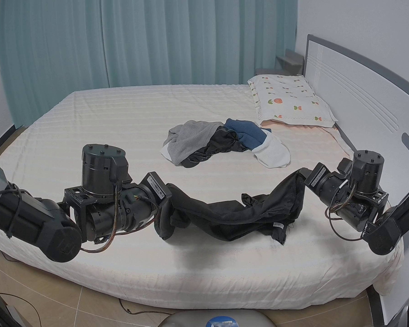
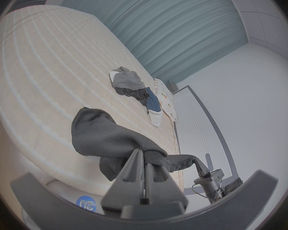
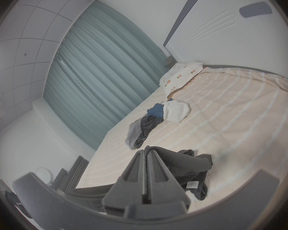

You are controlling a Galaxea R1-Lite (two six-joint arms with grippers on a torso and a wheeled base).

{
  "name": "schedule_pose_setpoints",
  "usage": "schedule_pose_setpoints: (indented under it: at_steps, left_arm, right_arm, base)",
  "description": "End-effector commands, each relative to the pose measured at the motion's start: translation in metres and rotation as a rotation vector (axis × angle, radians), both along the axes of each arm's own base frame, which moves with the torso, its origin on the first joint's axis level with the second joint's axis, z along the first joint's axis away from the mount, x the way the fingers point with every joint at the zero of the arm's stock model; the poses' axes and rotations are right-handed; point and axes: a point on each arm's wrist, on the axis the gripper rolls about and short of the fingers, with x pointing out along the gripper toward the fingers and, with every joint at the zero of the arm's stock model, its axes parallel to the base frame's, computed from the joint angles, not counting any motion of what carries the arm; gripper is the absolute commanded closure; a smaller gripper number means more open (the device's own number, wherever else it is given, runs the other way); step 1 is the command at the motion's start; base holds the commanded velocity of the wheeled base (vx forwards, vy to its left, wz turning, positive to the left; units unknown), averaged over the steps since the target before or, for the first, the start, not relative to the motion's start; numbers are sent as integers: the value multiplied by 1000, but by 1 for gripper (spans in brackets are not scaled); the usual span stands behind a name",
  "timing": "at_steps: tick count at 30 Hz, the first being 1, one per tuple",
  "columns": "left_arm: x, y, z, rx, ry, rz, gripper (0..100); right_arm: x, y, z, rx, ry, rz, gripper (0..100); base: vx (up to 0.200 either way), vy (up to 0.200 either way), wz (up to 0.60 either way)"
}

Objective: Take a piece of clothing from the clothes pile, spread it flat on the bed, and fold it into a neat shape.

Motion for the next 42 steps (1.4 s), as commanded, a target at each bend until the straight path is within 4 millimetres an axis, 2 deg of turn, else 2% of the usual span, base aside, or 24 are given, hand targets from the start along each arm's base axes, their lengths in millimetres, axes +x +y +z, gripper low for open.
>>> schedule_pose_setpoints:
  at_steps: [1, 10, 15, 25, 42]
  left_arm:
    - [0, 2, 5, -7, -16, 7, 100]
    - [0, 9, 16, -24, -47, 30, 100]
    - [3, 14, 19, -28, -59, 52, 100]
    - [3, 20, 27, -37, -84, 71, 100]
    - [2, 27, 32, -42, -98, 88, 100]
  right_arm:
    - [0, 5, 1, -21, -13, -9, 100]
    - [5, 6, 4, -50, -38, -74, 100]
    - [14, 8, 7, -12, -121, -85, 100]
    - [12, 6, 24, 39, -234, -103, 100]
    - [12, 8, 29, 84, -291, -86, 100]
  base:
    - [0, 200, 0]
    - [0, 200, 0]
    - [0, 200, 0]
    - [0, 200, 0]
    - [0, 200, 0]
